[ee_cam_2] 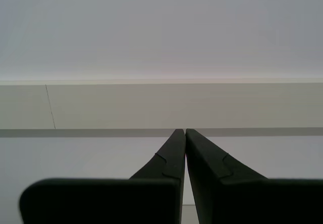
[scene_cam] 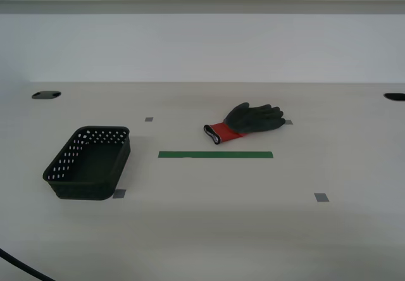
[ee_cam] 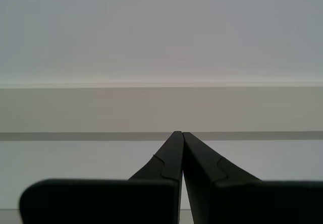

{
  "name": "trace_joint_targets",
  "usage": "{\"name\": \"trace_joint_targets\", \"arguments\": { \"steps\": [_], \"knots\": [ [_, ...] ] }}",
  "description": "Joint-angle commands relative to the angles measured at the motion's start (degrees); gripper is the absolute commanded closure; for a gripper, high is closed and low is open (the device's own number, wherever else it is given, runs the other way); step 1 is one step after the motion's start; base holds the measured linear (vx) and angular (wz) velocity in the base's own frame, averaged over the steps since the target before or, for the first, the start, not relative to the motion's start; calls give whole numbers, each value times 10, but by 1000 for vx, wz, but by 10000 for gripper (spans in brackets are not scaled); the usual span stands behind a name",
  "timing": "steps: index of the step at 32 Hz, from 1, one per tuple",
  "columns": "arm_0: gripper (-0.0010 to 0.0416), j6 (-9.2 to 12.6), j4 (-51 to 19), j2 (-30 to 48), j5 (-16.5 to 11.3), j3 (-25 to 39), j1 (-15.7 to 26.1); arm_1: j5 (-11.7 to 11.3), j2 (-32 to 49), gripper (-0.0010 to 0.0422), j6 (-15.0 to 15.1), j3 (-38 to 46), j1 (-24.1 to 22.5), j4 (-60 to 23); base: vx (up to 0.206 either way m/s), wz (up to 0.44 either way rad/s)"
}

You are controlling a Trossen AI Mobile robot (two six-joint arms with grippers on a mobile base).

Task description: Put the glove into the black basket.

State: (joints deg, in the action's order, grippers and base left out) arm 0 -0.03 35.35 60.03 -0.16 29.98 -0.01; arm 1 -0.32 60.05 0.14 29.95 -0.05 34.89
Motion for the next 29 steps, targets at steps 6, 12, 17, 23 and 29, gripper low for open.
{"name": "trace_joint_targets", "arguments": {
  "steps": [6,12,17,23,29],
  "knots": [
    [405,0,2,0,0,1,0,-1,0,412,1,0,0,3,0,0],
    [405,0,2,0,0,1,0,-1,0,412,1,0,0,3,0,0],
    [405,0,2,0,0,1,0,-1,0,412,1,0,0,3,0,0],
    [405,0,2,0,0,1,0,-1,0,412,1,0,0,3,0,0],
    [405,0,2,0,0,1,0,-1,0,412,1,0,0,3,0,0]
  ]
}}
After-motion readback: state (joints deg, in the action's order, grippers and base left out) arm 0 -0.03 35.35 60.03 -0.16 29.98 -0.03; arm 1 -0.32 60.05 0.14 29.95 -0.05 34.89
